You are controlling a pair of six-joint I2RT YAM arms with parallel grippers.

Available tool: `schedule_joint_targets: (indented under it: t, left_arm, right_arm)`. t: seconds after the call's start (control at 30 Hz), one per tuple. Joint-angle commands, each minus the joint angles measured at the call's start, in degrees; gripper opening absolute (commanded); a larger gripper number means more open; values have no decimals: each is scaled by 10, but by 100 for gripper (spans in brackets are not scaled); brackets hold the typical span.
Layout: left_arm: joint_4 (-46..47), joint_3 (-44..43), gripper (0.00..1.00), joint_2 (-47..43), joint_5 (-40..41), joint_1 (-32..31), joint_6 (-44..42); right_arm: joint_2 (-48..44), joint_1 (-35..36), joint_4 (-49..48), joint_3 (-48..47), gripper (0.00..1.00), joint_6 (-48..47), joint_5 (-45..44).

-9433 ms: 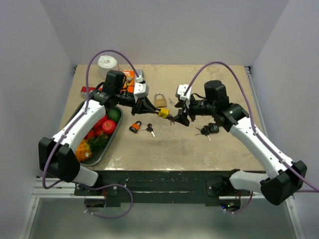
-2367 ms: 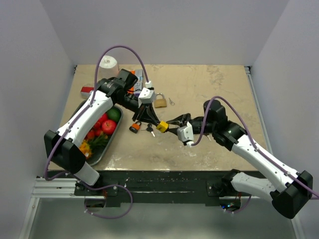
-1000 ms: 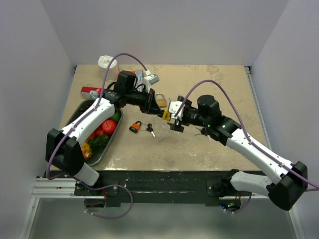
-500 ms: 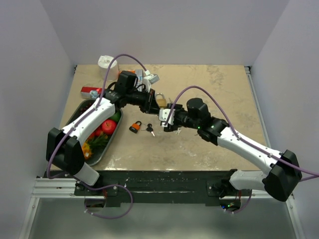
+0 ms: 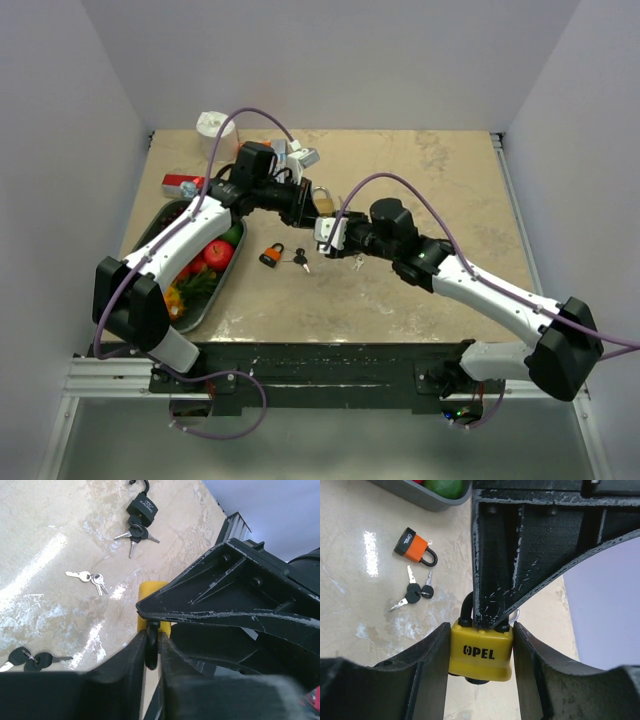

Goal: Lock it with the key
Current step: Place the lock at the center of the board.

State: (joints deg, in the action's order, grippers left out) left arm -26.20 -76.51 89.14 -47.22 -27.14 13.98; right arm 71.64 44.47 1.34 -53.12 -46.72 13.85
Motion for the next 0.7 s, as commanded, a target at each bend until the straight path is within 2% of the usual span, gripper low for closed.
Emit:
schedule_joint_targets:
  t: [0.0,0.03,0.07,0.13,0.2,0.23,0.33,0.4,0.5,0.67]
  left_arm:
    - [33,-24,33,-23,11,7,2]
    - [40,-21,41,-27,19,18,2]
    - [46,-16,57,-37,27,25,6]
    - [71,-10,77,-48,50,57,16]
    - [99,0,87,-66,83,78,25]
    - [108,2,96,-73,98,97,24]
    - [143,20,99,-118,188,114,2]
    - [163,39,99,-135,257,116,-12]
    - [173,61,99,-155,320,118,-14]
    - [158,80,99,-172,350,118,4]
  right_arm:
    - [11,-3,-1,-39,0,115,-53]
    - [14,-4,6,-47,0,139,-65]
    - [17,-6,16,-53,0,164,-70]
    - [19,-6,28,-67,0,234,-80]
    - [21,-8,39,-77,0,312,-93]
    - [21,-8,41,-79,0,339,-116]
    - [30,-8,37,-82,0,462,-153]
    - [45,-8,60,-101,0,569,-212]
    - [78,-9,97,-113,0,668,-250]
    - [154,-7,156,-160,0,761,-286]
